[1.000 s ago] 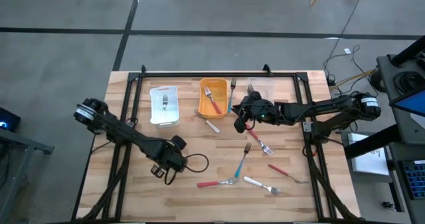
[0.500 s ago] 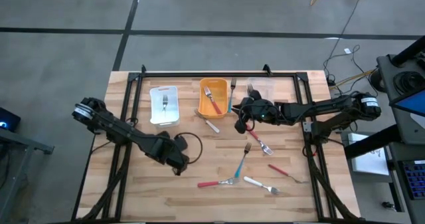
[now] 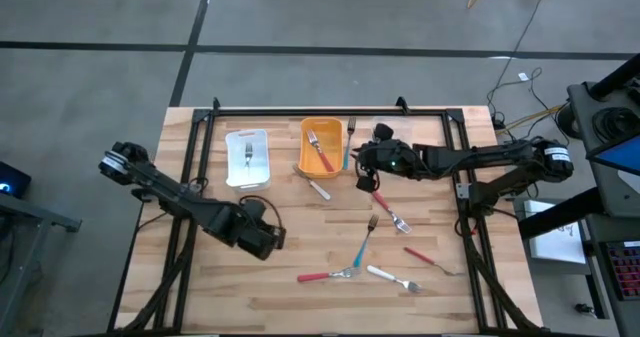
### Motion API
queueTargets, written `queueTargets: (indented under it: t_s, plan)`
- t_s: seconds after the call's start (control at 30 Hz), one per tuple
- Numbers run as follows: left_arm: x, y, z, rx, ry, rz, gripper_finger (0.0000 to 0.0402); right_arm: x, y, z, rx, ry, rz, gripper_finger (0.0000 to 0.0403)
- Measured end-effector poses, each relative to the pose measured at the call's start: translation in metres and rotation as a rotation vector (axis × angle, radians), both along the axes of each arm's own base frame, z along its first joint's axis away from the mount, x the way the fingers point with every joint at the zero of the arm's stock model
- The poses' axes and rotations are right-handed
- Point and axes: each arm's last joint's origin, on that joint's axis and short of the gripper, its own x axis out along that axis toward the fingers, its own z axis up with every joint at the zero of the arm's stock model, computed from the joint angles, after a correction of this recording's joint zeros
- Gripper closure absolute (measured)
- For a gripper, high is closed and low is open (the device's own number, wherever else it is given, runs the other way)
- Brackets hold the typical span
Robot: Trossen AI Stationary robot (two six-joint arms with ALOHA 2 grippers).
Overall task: Sort silverware by color (type)
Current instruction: Put the white fork into the white bin
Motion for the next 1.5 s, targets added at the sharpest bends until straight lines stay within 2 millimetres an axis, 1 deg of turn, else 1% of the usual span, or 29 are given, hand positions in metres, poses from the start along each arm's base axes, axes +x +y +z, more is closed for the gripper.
queueTargets:
  t_s: [0.07,0.17,0.33,0.47,0.67,0.77,0.9,1.1,1.33,1.5]
  plan:
    - [-0.004,-0.002,0.004,-0.030,-0.033,0.095,0.0248,-0.002,-0.006,0.000,-0.048,0.044,0.012,0.0351]
    - [-0.005,-0.003,0.005,-0.059,-0.059,0.209,0.0248,-0.005,-0.015,-0.002,-0.058,0.070,-0.013,0.0351]
    - [0.000,-0.006,-0.006,-0.072,-0.038,0.333,0.0248,-0.011,-0.030,-0.006,-0.076,0.124,-0.047,0.0351]
    - [0.001,-0.008,-0.017,-0.058,0.019,0.361,0.0242,-0.016,-0.043,-0.008,-0.068,0.146,-0.094,0.0351]
    - [-0.004,-0.006,-0.029,0.028,0.134,0.378,0.0216,-0.021,-0.057,-0.009,-0.040,0.144,-0.122,0.0351]
    - [-0.008,-0.004,-0.034,0.080,0.195,0.378,0.0207,-0.022,-0.060,-0.009,-0.001,0.127,-0.091,0.0351]
    - [-0.010,-0.002,-0.047,0.111,0.232,0.377,0.0205,-0.022,-0.060,-0.009,0.017,0.120,-0.067,0.0351]
    - [-0.015,0.001,-0.070,0.121,0.256,0.378,0.0205,-0.022,-0.060,-0.009,0.022,0.118,-0.069,0.0351]
    - [-0.025,0.007,-0.091,0.115,0.256,0.381,0.0205,-0.022,-0.061,-0.009,0.017,0.112,-0.068,0.0351]
    - [-0.030,0.010,-0.100,0.119,0.260,0.368,0.0205,-0.022,-0.061,-0.009,0.015,0.113,-0.067,0.0351]
